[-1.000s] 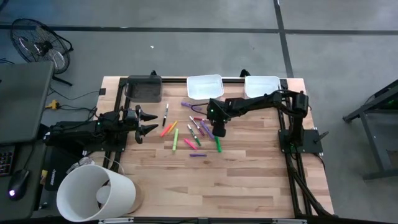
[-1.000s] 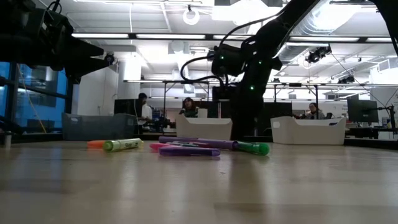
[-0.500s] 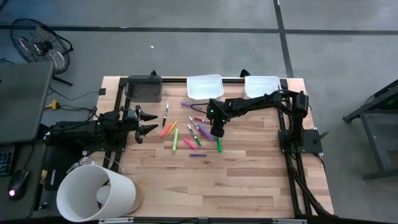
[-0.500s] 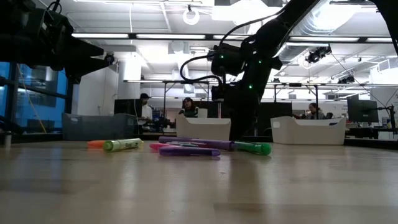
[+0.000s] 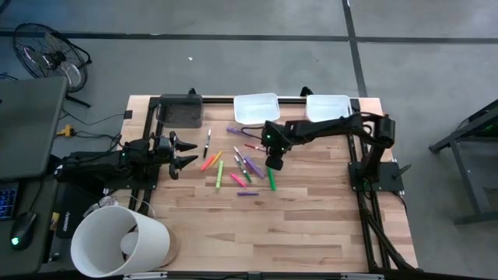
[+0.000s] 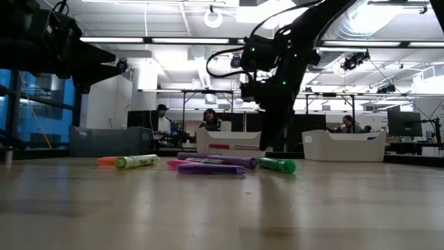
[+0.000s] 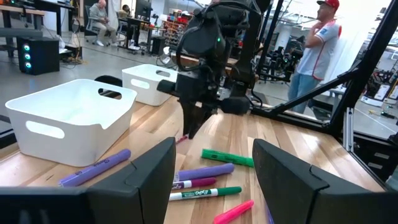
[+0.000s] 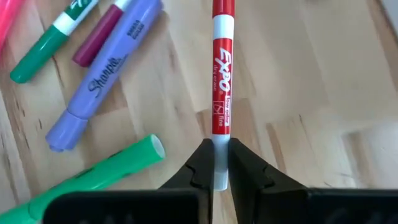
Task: Pick & Place Markers
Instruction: Put the red marker pen into the right white bin
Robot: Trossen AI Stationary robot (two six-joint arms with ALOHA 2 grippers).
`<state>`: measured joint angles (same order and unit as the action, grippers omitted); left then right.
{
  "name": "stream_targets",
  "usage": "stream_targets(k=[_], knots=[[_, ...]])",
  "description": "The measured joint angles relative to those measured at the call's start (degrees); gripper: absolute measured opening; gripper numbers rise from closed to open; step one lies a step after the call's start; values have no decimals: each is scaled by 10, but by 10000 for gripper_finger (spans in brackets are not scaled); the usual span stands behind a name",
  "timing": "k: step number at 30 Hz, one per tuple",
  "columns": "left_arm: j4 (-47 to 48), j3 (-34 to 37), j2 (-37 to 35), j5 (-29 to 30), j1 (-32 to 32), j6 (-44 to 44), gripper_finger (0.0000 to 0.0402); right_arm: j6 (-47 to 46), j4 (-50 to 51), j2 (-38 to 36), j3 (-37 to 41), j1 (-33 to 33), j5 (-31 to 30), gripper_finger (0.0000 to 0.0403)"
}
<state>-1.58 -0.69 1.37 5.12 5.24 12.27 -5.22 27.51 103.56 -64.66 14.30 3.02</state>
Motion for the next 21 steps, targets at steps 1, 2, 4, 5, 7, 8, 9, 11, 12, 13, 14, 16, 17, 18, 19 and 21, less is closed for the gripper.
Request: stream_targets(k=[1, 2, 4, 5, 7, 8, 9, 11, 12, 13, 14, 16, 17, 18, 19, 21], knots=[[0, 0, 0, 0, 0, 0, 211, -8, 7, -7, 0, 0, -1, 24], [0, 0, 0, 0, 0, 0, 211, -19, 15, -15, 0, 0, -3, 26], [0, 0, 0, 0, 0, 0, 211, -38, 32, -31, 0, -1, -8, 28], [0, 0, 0, 0, 0, 0, 211, -42, 47, -36, 0, 0, -9, 27], [0, 0, 0, 0, 0, 0, 211, -50, 82, -47, 0, 0, -10, 25], [0, 0, 0, 0, 0, 0, 211, -52, 99, -53, 0, 2, -10, 24], [0, 0, 0, 0, 0, 0, 211, -53, 115, -61, 0, 3, -10, 23], [0, 0, 0, 0, 0, 0, 211, -53, 141, -78, 0, 4, -11, 23], [0, 0, 0, 0, 0, 0, 211, -53, 153, -86, 0, 4, -13, 24], [0, 0, 0, 0, 0, 0, 211, -53, 165, -94, 0, 5, -15, 25], [0, 0, 0, 0, 0, 0, 211, -53, 178, -103, 0, 6, -19, 27], [0, 0, 0, 0, 0, 0, 211, -53, 206, -124, 0, 9, -32, 29], [0, 0, 0, 0, 0, 0, 211, -53, 222, -134, 0, 12, -41, 29], [0, 0, 0, 0, 0, 0, 211, -53, 238, -146, 0, 16, -51, 29], [0, 0, 0, 0, 0, 0, 211, -53, 254, -156, 0, 20, -61, 28], [0, 0, 0, 0, 0, 0, 211, -53, 282, -177, 0, 31, -77, 26]])
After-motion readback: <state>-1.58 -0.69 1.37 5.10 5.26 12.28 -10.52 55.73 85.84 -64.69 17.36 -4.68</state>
